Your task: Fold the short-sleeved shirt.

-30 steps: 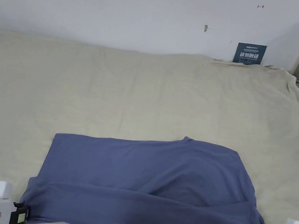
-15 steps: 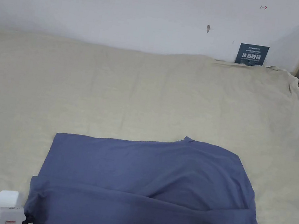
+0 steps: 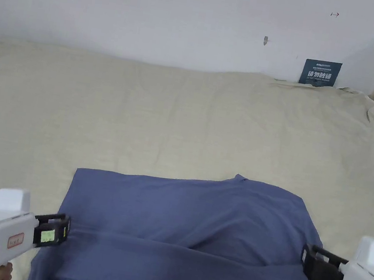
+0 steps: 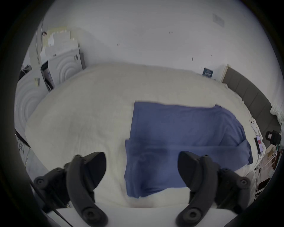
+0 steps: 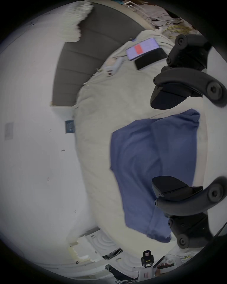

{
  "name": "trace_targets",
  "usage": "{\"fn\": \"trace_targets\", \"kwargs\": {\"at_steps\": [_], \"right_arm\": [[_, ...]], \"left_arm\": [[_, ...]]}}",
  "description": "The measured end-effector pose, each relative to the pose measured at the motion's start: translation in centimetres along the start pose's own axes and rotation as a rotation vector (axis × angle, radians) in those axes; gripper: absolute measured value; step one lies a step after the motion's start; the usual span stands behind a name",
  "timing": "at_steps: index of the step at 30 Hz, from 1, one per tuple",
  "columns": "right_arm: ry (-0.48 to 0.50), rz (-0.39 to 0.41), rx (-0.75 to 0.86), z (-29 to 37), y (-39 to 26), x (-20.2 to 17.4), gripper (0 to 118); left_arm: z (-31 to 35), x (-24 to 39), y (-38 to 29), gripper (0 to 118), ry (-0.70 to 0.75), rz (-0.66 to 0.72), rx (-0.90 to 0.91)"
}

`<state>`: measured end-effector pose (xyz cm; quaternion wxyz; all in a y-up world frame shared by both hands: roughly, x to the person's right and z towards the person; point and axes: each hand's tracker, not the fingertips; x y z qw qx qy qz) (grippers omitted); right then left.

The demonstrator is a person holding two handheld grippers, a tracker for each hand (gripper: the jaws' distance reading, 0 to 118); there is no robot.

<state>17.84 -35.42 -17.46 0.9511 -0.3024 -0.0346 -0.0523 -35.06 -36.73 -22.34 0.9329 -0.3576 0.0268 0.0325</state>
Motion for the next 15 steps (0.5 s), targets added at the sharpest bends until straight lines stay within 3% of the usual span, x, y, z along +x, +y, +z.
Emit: {"fn": "trace_targets", "kwargs": {"at_steps": [3,9,11,13,14,15], "right_arm": [[0.015,0.017,0.048,1.1,1.9,-1.8,92],[-0.019,0.075,0.126,0.9,4.2,-4.3,91],[-0.018,0.083,0.137,0.5,4.8,-4.8,81],[-0.020,0.088,0.142,-0.9,5.2,-4.5,40],[-0.023,0.089,0.142,-1.4,5.5,-4.6,16],[-0.030,0.088,0.147,-1.9,5.6,-4.6,1]], "left_arm": [[0.9,0.6,1.8,118,-0.014,0.002,0.069],[-0.3,1.7,4.7,117,-0.005,-0.011,0.090],[-1.2,1.9,5.2,110,-0.014,-0.006,0.106],[-2.2,2.0,5.6,75,-0.027,-0.002,0.127],[-3.0,2.2,6.0,50,-0.026,0.002,0.124],[-3.7,2.3,6.2,24,-0.028,0.002,0.120]]}}
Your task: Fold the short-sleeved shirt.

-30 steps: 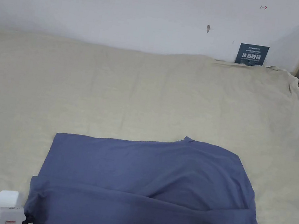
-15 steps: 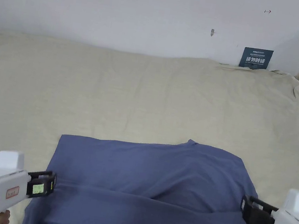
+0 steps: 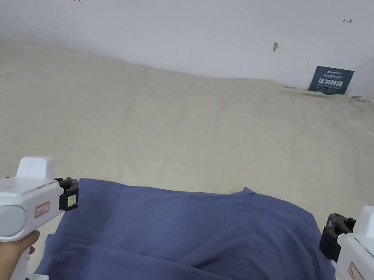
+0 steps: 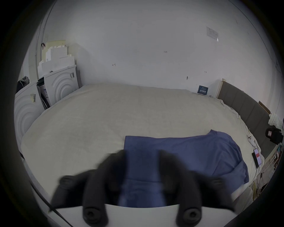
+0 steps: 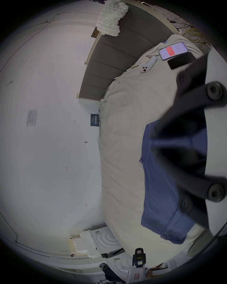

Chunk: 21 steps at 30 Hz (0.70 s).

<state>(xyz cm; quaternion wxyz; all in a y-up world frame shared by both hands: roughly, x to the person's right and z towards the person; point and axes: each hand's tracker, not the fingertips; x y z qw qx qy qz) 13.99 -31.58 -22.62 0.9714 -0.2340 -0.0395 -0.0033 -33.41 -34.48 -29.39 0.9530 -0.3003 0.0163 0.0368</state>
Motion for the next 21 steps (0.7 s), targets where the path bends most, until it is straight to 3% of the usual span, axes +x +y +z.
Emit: {"fn": "trace_targets", "kwargs": {"at_steps": [2,3,12,18,20,21], "right_arm": [[0.021,0.005,-0.002,-1.2,0.3,0.1,1],[0.023,0.001,-0.001,-1.7,0.4,0.1,1],[0.028,0.011,-0.024,-6.3,2.2,-0.6,0],[0.020,-0.001,-0.044,-9.4,2.5,-0.4,1],[0.014,-0.003,-0.056,-10.3,2.4,-0.4,1],[0.013,-0.002,-0.062,-10.6,2.4,-0.4,1]], "left_arm": [[-1.6,0.1,0.3,12,-0.024,-0.040,-0.003],[-2.4,0.1,0.5,0,-0.025,-0.044,-0.004],[-14.1,-2.3,4.3,0,-0.059,0.001,-0.168],[-21.4,-2.7,5.7,1,-0.028,-0.076,-0.318],[-23.4,-2.8,5.9,25,-0.043,-0.056,-0.380],[-24.1,-2.9,5.8,58,-0.036,-0.050,-0.392]]}}
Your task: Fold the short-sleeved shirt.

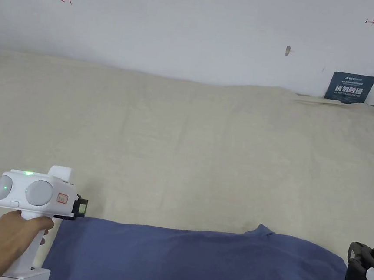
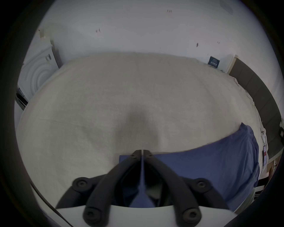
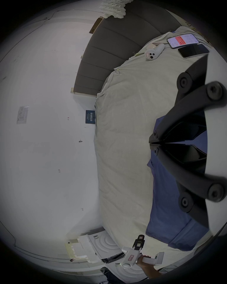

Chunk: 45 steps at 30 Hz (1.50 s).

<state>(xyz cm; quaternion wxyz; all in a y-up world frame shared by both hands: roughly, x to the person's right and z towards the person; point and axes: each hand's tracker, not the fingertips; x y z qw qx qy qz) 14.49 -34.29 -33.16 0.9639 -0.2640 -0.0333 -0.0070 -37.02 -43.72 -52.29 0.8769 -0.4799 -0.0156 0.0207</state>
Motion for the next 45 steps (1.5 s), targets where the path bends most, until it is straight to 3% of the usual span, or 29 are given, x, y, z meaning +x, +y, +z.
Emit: {"fn": "trace_targets", "kwargs": {"at_steps": [4,8,10,12,14,15,21,23,25,26,27,39,41,42,44,45], "right_arm": [[0.013,-0.010,-0.024,-1.2,-0.3,0.1,1],[0.013,-0.018,-0.042,-2.1,-0.7,0.3,1],[0.014,-0.024,-0.048,-2.3,-0.8,0.6,1],[0.012,-0.028,-0.055,-2.4,-0.9,0.8,1],[0.016,-0.046,-0.061,-2.7,-0.9,1.5,1],[0.016,-0.055,-0.064,-2.9,-0.8,1.8,1],[0.015,-0.071,-0.110,-7.1,0.8,4.8,3],[0.023,-0.067,-0.174,-9.8,1.3,5.7,20],[0.035,-0.069,-0.231,-12.3,1.4,6.4,71],[0.042,-0.065,-0.270,-13.6,1.4,6.6,87],[0.043,-0.058,-0.292,-14.5,1.3,6.7,94],[0.007,0.009,-0.514,-22.7,-1.6,4.7,92],[0.011,0.030,-0.521,-22.6,-2.0,4.2,76],[0.015,0.029,-0.524,-22.5,-2.1,4.1,54],[0.075,-0.021,-0.523,-22.1,-2.0,3.9,29],[0.069,-0.011,-0.519,-21.8,-1.9,3.8,5]], "left_arm": [[-2.2,-0.3,0.1,84,0.015,0.007,-0.044],[-3.5,-0.4,-0.4,84,0.013,0.026,-0.078],[-4.0,-0.2,-1.0,55,0.008,0.020,-0.101],[-3.5,0.1,-1.4,40,0.010,0.002,-0.061],[-3.4,0.2,-1.3,9,-0.055,0.023,-0.049],[-3.1,0.5,-1.5,2,-0.037,0.020,-0.046],[-0.3,1.9,-2.2,0,-0.034,-0.036,0.037],[1.9,2.5,-2.6,0,-0.056,-0.037,0.078],[3.4,2.9,-2.8,0,-0.060,-0.057,0.098],[4.0,3.0,-2.9,0,-0.062,-0.066,0.109],[4.7,3.1,-3.0,0,-0.063,-0.070,0.112],[6.4,2.6,-3.1,0,-0.075,-0.085,0.128],[6.3,2.3,-3.2,0,-0.081,-0.078,0.124],[6.3,2.3,-3.3,0,-0.082,-0.076,0.124],[5.7,1.7,-3.3,0,-0.082,-0.072,0.122],[5.7,1.7,-3.4,0,-0.080,-0.070,0.122]]}}
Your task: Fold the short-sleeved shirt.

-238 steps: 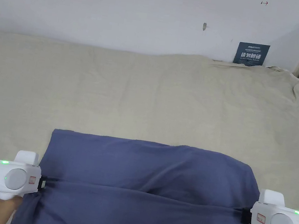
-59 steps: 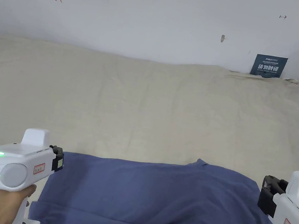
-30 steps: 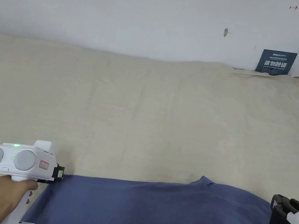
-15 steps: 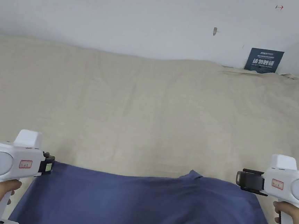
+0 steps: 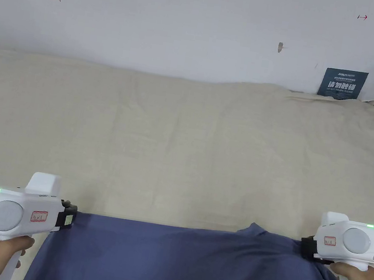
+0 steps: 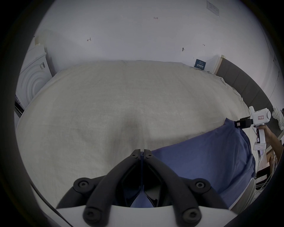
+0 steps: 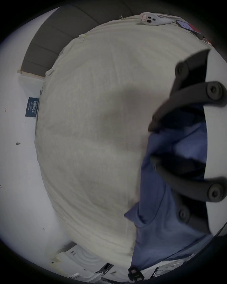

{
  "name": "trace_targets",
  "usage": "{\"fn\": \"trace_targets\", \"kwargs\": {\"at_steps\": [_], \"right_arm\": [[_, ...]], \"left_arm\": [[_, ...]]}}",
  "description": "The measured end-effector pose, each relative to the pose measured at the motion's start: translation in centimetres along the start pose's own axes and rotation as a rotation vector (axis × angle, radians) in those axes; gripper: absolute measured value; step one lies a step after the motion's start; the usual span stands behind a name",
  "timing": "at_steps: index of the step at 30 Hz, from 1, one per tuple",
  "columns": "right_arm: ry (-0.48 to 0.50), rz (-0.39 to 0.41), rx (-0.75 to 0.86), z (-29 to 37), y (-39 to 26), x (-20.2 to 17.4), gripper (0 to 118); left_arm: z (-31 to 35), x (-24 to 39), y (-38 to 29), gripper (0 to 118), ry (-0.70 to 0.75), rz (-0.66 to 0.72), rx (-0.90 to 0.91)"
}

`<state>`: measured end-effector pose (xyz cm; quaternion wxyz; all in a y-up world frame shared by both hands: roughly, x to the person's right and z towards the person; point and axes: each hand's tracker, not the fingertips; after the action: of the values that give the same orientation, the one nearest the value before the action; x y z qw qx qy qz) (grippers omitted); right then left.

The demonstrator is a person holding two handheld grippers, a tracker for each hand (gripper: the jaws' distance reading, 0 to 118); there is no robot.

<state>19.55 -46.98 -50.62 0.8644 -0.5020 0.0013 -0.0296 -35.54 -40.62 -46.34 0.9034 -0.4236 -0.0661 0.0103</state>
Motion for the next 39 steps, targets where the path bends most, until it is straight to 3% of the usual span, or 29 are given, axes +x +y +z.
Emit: {"fn": "trace_targets", "kwargs": {"at_steps": [5,12,24,39], "right_arm": [[-0.001,0.042,0.075,3.2,-0.2,-0.6,5],[0.095,0.050,0.203,11.0,-2.0,-0.2,5],[0.208,0.033,0.329,22.4,-11.6,1.3,5],[0.236,-0.168,0.193,20.6,-25.7,3.3,5]], "left_arm": [[0.5,-0.4,-0.4,0,0.004,0.020,0.005],[2.6,-0.8,-1.4,0,0.031,0.033,0.024],[9.7,-1.5,-5.9,0,0.025,0.029,0.053],[11.3,-0.3,-17.2,0,0.049,-0.004,-0.073]]}}
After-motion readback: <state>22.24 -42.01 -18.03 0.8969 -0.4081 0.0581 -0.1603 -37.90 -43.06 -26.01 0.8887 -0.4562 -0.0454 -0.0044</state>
